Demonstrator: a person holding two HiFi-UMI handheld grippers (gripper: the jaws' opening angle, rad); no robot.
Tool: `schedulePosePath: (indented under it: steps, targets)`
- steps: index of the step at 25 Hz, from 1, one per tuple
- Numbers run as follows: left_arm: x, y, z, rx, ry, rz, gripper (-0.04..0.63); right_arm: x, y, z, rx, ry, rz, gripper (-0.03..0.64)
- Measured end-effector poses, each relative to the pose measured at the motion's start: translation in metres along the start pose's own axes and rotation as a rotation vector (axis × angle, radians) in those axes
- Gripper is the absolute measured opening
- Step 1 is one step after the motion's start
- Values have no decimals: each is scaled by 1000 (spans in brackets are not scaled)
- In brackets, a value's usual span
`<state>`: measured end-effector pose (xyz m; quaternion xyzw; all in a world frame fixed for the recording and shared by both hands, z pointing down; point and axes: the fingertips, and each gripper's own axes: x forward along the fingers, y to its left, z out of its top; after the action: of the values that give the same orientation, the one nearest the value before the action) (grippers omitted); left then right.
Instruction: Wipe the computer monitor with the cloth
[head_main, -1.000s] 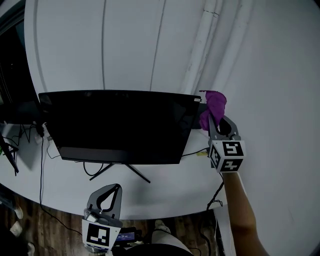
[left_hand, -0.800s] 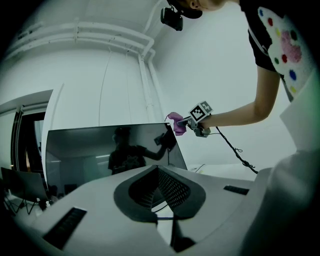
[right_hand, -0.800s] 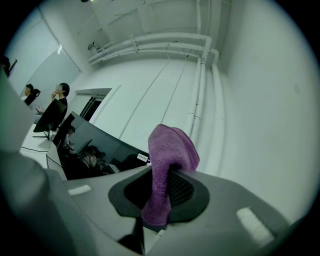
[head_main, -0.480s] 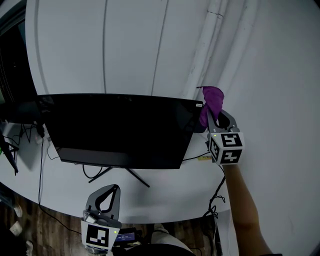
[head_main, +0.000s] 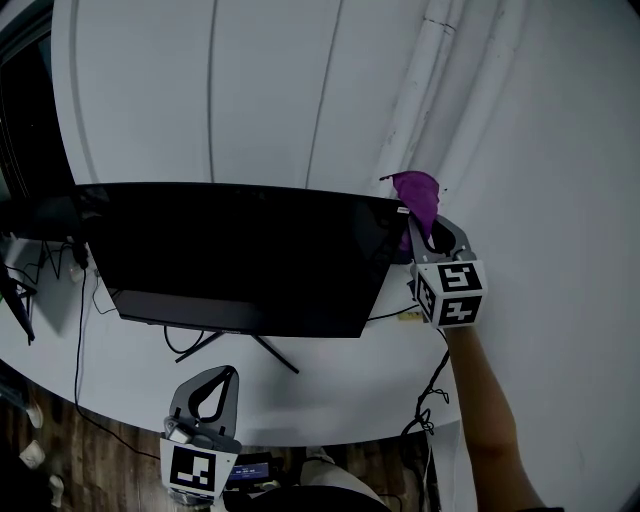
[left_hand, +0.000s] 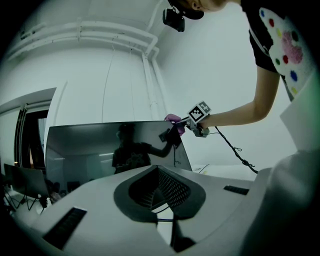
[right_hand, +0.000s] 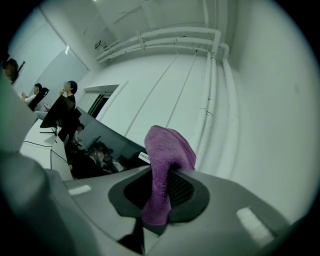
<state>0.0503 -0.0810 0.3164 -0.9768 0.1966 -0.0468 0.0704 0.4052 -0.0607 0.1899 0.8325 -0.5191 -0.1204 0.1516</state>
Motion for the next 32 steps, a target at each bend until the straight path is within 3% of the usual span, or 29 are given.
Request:
schedulePosePath:
  steps: [9, 32]
  targets:
    - [6, 1, -2, -3, 5, -14, 5, -2, 6, -8, -28, 21, 14, 67]
    - [21, 0, -11, -8, 16, 1, 5, -15, 39, -64, 62, 73, 80, 67]
